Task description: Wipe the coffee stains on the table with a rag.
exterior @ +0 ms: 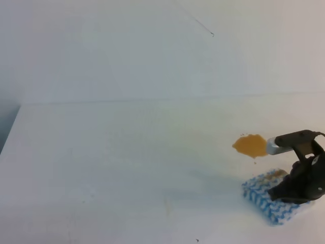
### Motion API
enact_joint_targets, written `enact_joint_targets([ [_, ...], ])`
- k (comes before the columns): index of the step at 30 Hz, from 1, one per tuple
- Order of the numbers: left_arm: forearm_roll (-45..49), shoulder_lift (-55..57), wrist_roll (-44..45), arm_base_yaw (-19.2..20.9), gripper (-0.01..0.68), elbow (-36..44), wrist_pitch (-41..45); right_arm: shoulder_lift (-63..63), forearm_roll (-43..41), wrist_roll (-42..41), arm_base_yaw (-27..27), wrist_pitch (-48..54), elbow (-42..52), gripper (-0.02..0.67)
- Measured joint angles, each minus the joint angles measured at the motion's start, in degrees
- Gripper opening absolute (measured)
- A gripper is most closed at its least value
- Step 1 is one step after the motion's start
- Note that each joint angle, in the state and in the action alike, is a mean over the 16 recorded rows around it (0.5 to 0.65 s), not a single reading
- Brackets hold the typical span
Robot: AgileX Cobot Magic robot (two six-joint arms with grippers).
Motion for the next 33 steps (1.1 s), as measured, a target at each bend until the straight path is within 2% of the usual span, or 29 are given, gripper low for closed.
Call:
enact_joint_targets([
  [20, 0.0, 0.0, 0.0, 0.0, 0.0, 0.0, 0.0, 0.77, -6.56, 4.21, -0.1, 4.41, -5.93, -0.002],
  [33, 0.0, 0.0, 0.0, 0.0, 0.0, 0.0, 0.0, 3.86, -19.49, 12.99, -1.48, 3.45, -10.39, -0.002],
])
